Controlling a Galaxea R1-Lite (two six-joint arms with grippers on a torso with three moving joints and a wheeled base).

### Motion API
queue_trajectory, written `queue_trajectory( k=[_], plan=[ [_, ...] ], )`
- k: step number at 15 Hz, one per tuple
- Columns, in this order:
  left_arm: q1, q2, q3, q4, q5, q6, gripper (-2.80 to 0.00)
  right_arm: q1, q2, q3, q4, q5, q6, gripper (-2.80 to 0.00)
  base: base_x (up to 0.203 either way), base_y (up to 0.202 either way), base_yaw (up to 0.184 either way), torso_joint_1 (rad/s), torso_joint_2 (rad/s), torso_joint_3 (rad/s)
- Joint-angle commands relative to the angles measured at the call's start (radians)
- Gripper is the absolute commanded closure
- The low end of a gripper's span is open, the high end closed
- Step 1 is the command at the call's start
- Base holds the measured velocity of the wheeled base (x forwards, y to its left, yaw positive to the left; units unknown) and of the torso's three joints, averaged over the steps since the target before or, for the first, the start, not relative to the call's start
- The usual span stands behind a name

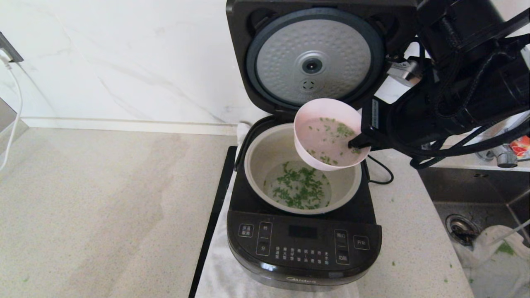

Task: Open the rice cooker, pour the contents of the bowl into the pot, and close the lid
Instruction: Pour the water from the bowl into the rice cooker

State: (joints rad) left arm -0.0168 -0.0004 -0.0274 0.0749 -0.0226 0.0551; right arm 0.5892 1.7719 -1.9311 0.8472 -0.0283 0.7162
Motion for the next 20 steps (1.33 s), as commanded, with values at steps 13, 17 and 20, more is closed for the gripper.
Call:
queue_trajectory(
  k=[13,17,20],
  plan=[
    [0.000,-0.001,0.000,0.000,0.000,0.000,0.00,0.052,0.165,0.001,-0.262,-0.221,0.023,0.00,0.000,0.000,0.000,0.000,0.00,0.000],
    [0.000,-0.001,0.000,0.000,0.000,0.000,0.00,0.073,0.182,0.002,-0.335,-0.385,0.017,0.00,0.000,0.000,0.000,0.000,0.00,0.000],
    [0.000,-0.001,0.000,0.000,0.000,0.000,0.00,0.088,0.190,0.037,-0.421,-0.495,-0.010,0.00,0.000,0.000,0.000,0.000,0.00,0.000]
  ],
)
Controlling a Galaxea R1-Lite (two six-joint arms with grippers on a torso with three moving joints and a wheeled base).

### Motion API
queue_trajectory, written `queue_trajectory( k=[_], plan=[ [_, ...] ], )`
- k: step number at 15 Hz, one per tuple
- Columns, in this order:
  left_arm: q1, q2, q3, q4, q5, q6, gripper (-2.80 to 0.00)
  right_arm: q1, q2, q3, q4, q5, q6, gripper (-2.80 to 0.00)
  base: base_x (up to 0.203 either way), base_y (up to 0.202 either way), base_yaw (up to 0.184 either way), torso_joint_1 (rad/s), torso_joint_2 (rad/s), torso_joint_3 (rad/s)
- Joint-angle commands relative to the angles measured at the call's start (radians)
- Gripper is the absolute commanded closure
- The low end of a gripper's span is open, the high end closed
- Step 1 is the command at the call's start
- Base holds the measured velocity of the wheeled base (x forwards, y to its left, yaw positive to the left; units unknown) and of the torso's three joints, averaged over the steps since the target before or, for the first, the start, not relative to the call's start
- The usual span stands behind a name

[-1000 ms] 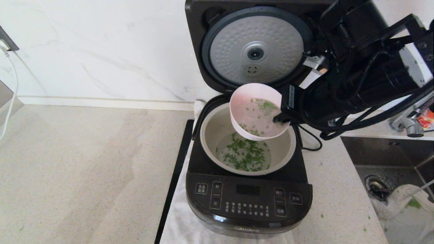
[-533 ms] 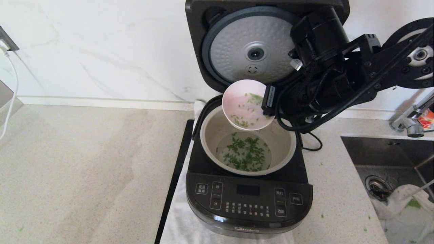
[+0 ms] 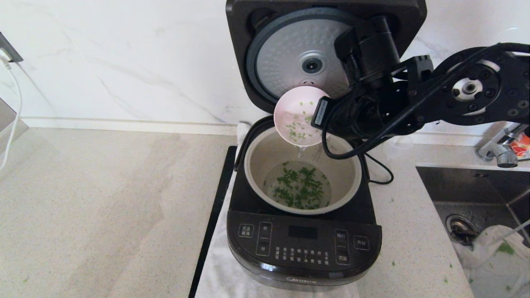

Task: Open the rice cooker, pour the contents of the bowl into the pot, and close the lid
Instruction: Pour the water from the bowl into the rice cooker

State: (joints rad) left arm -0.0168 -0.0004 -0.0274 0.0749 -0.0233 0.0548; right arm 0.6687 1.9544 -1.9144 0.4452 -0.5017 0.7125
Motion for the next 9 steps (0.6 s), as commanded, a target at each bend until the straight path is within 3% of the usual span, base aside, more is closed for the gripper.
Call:
queue_trajectory(
  k=[1,5,9],
  plan=[
    [0.000,0.000,0.000,0.000,0.000,0.000,0.00,0.010,0.009,0.038,-0.055,-0.031,-0.016,0.00,0.000,0.000,0.000,0.000,0.00,0.000],
    [0.000,-0.001,0.000,0.000,0.000,0.000,0.00,0.036,0.000,0.176,-0.337,-0.120,-0.117,0.00,0.000,0.000,0.000,0.000,0.00,0.000],
    [0.000,-0.001,0.000,0.000,0.000,0.000,0.00,0.044,0.001,0.387,-0.820,-0.197,-0.337,0.00,0.000,0.000,0.000,0.000,0.00,0.000]
  ],
)
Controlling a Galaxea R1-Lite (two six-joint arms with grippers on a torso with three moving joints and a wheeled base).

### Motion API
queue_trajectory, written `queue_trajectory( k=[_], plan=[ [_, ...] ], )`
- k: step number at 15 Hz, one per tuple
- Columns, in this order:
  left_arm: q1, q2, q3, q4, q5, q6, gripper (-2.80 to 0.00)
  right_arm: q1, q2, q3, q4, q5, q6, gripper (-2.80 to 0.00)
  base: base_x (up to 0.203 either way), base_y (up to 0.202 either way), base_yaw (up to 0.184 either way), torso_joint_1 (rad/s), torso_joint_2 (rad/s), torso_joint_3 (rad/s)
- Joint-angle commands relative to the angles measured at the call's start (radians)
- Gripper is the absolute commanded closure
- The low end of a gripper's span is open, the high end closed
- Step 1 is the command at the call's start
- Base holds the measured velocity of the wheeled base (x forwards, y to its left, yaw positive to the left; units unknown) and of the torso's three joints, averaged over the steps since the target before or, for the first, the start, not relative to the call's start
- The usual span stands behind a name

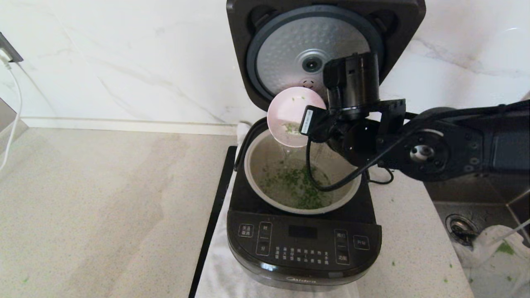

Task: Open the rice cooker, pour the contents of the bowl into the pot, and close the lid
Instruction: Pour the water from the bowl into the rice cooker

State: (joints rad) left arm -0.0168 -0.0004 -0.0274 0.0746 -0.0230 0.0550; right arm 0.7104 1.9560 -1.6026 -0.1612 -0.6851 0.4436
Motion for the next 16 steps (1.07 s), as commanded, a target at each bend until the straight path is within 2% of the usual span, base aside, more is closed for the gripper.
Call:
queue_trajectory(
  k=[1,4,8,9,10,11,16],
  plan=[
    [0.000,-0.001,0.000,0.001,0.000,0.000,0.00,0.002,0.004,0.129,-0.343,-0.027,-0.147,0.00,0.000,0.000,0.000,0.000,0.00,0.000],
    [0.000,-0.001,0.000,0.001,0.000,0.000,0.00,-0.004,0.038,0.220,-0.710,-0.061,-0.372,0.00,0.000,0.000,0.000,0.000,0.00,0.000],
    [0.000,-0.001,0.000,0.001,0.000,0.000,0.00,-0.024,0.119,0.290,-1.153,-0.066,-0.659,0.00,0.000,0.000,0.000,0.000,0.00,0.000],
    [0.000,0.000,0.000,0.001,0.000,0.000,0.00,-0.025,0.151,0.297,-1.289,-0.063,-0.769,0.00,0.000,0.000,0.000,0.000,0.00,0.000],
    [0.000,0.000,0.000,0.001,0.000,0.000,0.00,-0.024,0.185,0.305,-1.355,-0.059,-0.873,0.00,0.000,0.000,0.000,0.000,0.00,0.000],
    [0.000,-0.001,0.000,0.001,0.000,0.000,0.00,-0.022,0.198,0.315,-1.363,-0.057,-0.908,0.00,0.000,0.000,0.000,0.000,0.00,0.000],
    [0.000,-0.001,0.000,0.001,0.000,0.000,0.00,0.000,0.148,0.324,-1.369,-0.061,-0.908,0.00,0.000,0.000,0.000,0.000,0.00,0.000]
  ],
)
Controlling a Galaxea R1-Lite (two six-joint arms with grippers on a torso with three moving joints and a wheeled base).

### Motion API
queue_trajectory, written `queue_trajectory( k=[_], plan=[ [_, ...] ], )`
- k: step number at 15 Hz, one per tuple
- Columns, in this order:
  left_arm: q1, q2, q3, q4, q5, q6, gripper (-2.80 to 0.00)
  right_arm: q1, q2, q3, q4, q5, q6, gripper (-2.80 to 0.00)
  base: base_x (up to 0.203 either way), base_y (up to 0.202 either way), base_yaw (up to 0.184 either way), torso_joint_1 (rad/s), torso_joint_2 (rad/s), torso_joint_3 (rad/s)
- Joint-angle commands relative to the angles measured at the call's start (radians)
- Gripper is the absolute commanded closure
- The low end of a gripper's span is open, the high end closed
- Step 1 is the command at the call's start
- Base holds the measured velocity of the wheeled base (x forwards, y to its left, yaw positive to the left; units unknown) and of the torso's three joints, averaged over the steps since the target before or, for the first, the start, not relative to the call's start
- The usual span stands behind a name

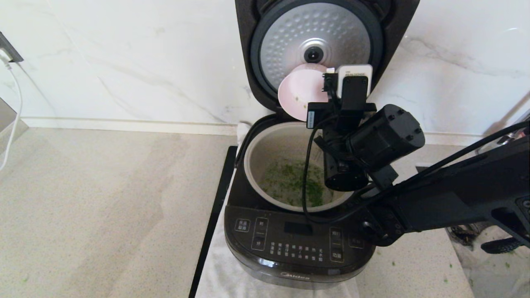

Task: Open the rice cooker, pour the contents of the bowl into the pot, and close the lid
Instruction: Pour the water from the bowl into the rice cooker

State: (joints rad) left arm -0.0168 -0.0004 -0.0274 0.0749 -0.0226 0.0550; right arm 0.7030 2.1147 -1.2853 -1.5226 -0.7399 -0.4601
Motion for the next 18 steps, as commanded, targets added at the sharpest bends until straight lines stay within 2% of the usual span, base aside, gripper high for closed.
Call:
queue_trajectory(
  k=[1,3,5,8,10,12,15,16,18],
  plan=[
    [0.000,-0.001,0.000,0.000,0.000,0.000,0.00,0.022,-0.021,0.007,-0.007,-0.010,-0.005,0.00,0.000,0.000,0.000,0.000,0.00,0.000],
    [0.000,-0.001,0.000,0.000,0.000,0.000,0.00,0.040,-0.046,0.008,0.045,-0.020,0.011,0.00,0.000,0.000,0.000,0.000,0.00,0.000],
    [0.000,-0.001,0.000,0.000,0.000,0.000,0.00,0.061,-0.094,0.013,0.171,-0.064,0.083,0.00,0.000,0.000,0.000,0.000,0.00,0.000],
    [0.000,0.000,0.000,0.000,0.000,0.000,0.00,0.094,-0.206,0.022,0.514,-0.085,0.284,0.00,0.000,0.000,0.000,0.000,0.00,0.000],
    [0.000,-0.001,0.000,0.000,0.000,0.000,0.00,0.093,-0.283,0.000,0.857,-0.074,0.479,0.00,0.000,0.000,0.000,0.000,0.00,0.000],
    [0.000,-0.001,0.000,0.000,0.000,0.000,0.00,0.083,-0.368,-0.056,1.210,-0.011,0.671,0.00,0.000,0.000,0.000,0.000,0.00,0.000],
    [0.000,-0.001,0.000,0.000,0.000,0.000,0.00,0.008,-0.471,-0.224,1.709,0.158,0.936,0.00,0.000,0.000,0.000,0.000,0.00,0.000],
    [0.000,-0.001,0.000,0.000,0.000,0.000,0.00,-0.036,-0.515,-0.256,1.823,0.226,0.994,0.00,0.000,0.000,0.000,0.000,0.00,0.000],
    [0.000,-0.001,0.000,0.000,0.000,0.000,0.00,-0.105,-0.605,-0.270,2.010,0.355,1.034,0.00,0.000,0.000,0.000,0.000,0.00,0.000]
  ],
)
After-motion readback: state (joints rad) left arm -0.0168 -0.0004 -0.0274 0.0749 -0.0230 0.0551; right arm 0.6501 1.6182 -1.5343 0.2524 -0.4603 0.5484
